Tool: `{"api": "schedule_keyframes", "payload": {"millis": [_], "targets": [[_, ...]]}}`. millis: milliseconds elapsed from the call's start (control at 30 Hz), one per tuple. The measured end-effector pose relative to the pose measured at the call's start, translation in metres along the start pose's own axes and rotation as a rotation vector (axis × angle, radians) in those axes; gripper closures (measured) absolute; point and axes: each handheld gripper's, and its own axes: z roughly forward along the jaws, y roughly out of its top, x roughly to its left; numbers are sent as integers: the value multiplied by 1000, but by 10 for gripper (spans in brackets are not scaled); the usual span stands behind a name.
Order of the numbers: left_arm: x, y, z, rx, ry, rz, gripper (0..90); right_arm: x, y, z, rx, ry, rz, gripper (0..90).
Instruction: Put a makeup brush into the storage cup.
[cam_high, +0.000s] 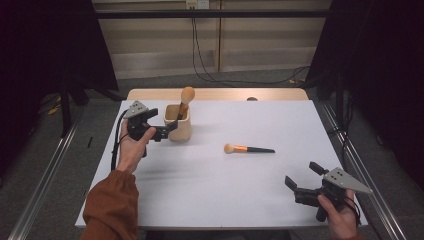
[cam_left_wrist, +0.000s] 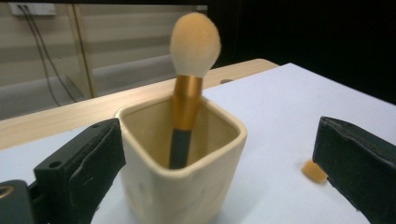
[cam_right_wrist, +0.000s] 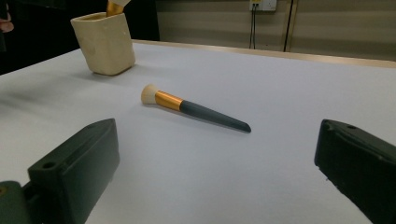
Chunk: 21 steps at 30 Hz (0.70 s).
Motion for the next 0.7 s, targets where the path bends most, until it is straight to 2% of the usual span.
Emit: {"api": "schedule_keyframes", "payload": {"millis": [133,233,400,467,533,600,700], "targets": [[-1,-4,-10,8,9,6,29,0,0,-1,1,-5,-1,0],[-4,-7,-15,12,4,-11,29,1,0,-1,1,-4,0,0],[-10,-12,-21,7,19,12,29,0,0,-1,-2,-6,1,0],[-11,-15,-23,-7,-7,3,29,0,0,-1,-2,-6,2,0],[-14,-17,-24,7,8,21,29,0,0,-1,0,-8,3,0],[-18,-19,-27,2,14,21,29,0,0,-2,-1,-8,3,0],[-24,-19,-31,5,24,51,29,1,0,-2,-1,-7,3,0]]}}
